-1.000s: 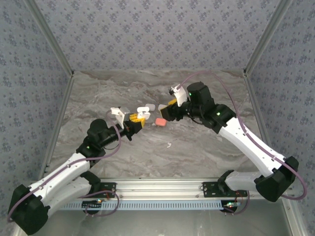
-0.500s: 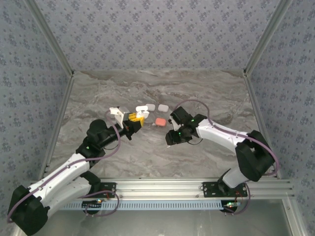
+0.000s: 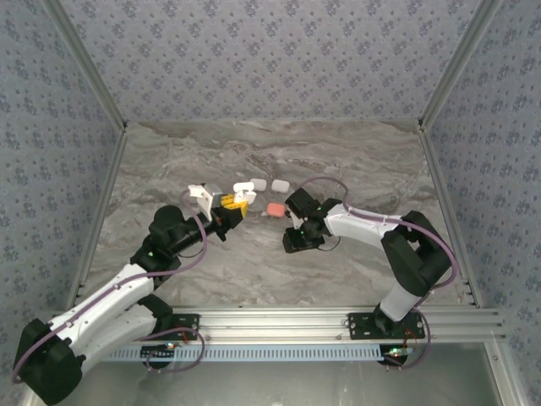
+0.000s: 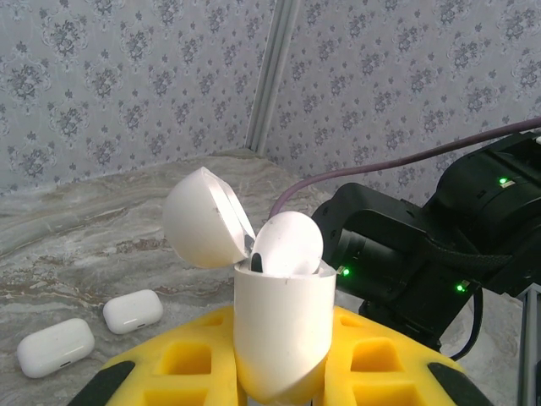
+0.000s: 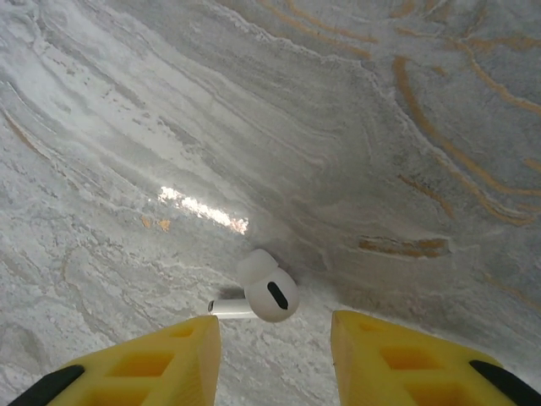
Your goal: Insert wireless bluetooth earbuds into charging case
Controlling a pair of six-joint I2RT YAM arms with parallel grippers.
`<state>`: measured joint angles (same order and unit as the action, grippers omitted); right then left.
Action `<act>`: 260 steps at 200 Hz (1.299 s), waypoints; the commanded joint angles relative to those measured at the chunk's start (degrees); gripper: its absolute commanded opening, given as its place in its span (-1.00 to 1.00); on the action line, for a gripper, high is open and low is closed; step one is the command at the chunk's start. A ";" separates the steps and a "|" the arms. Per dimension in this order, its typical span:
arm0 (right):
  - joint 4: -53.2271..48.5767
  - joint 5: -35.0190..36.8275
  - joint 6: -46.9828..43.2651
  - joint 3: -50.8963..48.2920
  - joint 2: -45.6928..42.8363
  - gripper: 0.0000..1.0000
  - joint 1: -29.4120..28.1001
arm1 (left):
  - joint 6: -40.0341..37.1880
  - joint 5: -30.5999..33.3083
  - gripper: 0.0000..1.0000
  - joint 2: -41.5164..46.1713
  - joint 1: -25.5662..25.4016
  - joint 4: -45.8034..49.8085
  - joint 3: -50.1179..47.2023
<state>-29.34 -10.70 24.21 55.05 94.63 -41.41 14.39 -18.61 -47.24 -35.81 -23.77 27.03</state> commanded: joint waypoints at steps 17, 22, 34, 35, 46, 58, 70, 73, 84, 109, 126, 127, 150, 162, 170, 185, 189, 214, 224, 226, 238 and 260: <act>1.11 -0.79 0.80 0.83 1.86 -0.23 -0.33 | -0.86 0.18 -1.00 0.48 -0.48 -0.79 0.84; 1.23 -0.81 0.81 0.83 2.01 -0.24 -0.28 | -0.85 0.24 -1.00 0.49 -0.48 -0.75 0.79; 1.41 -0.89 0.93 0.87 2.47 -0.26 -0.38 | -0.83 0.25 -1.00 0.46 -0.46 -0.67 0.90; 1.44 -0.94 0.93 0.82 2.48 -0.26 -0.40 | -0.85 0.24 -1.00 0.52 -0.48 -0.67 0.91; 1.48 -1.08 0.92 0.96 2.84 -0.29 -0.49 | -0.85 0.20 -1.00 0.46 -0.48 -0.66 0.92; 1.51 -1.24 0.92 0.91 3.18 -0.31 -0.45 | -0.94 0.25 -1.00 0.48 -0.47 -0.58 0.92; 1.65 -1.26 0.89 0.94 3.48 -0.34 -0.59 | -0.95 0.24 -1.00 0.48 -0.43 -0.49 0.95; 1.59 -1.22 0.86 0.90 3.51 -0.34 -0.60 | -0.95 0.24 -1.00 0.49 -0.46 -0.51 0.93; 1.53 -1.39 0.86 0.82 3.60 -0.36 -0.62 | -0.89 0.24 -1.00 0.41 -0.47 -0.55 0.92; 1.64 -1.18 0.28 0.79 3.13 -0.44 -0.66 | -0.92 0.24 -1.00 0.39 -0.44 -0.53 0.92; 1.64 -0.39 -0.60 0.85 2.29 -0.47 -0.66 | -0.84 0.24 -1.00 0.27 -0.47 -0.65 0.92; 1.65 -0.38 -0.67 0.89 2.21 -0.47 -0.63 | -0.85 0.24 -1.00 0.24 -0.44 -0.70 0.92; 1.50 0.62 -2.91 1.12 0.29 -0.49 -0.69 | -0.69 0.07 -1.00 0.05 -0.46 -0.88 0.91; 1.03 1.66 -4.66 1.44 -1.37 -0.49 -0.67 | -0.52 0.03 -1.00 -0.14 -0.49 -1.22 0.83; 0.62 2.58 -5.93 1.67 -2.61 -0.50 -0.65 | -0.30 -0.17 -1.00 -0.30 -0.48 -1.47 0.77; -0.23 3.60 -8.55 1.91 -5.23 -0.50 -0.33 | 0.81 -0.91 -1.00 -0.94 -0.48 -3.78 0.12; -0.32 3.73 -9.20 1.90 -6.25 -0.50 -0.16 | 1.16 -1.21 -1.00 -1.15 -0.47 -4.53 -0.03; -0.73 4.45 -14.17 2.12 -12.61 -0.50 1.03 | 2.62 -3.40 -1.00 -3.29 -0.48 -6.91 -0.05; -1.11 4.55 -16.52 2.54 -15.57 -0.50 1.61 | 2.93 -4.14 -1.00 -4.08 -0.45 -7.81 0.00; -1.19 4.61 -17.01 2.70 -16.00 -0.50 1.75 | 3.05 -4.32 -1.00 -4.24 -0.48 -7.97 0.08; -1.96 4.81 -19.99 3.92 -19.22 -0.50 2.60 | 3.40 -4.98 -1.00 -5.06 -0.47 -8.86 0.27; -3.02 4.51 -25.84 7.46 -23.80 -0.50 3.87 | 4.05 -7.17 -1.00 -6.42 -0.42 -9.97 1.19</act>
<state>-29.85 -7.22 7.51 57.82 75.66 -38.65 16.97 -21.96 -52.75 -35.81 -28.60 26.83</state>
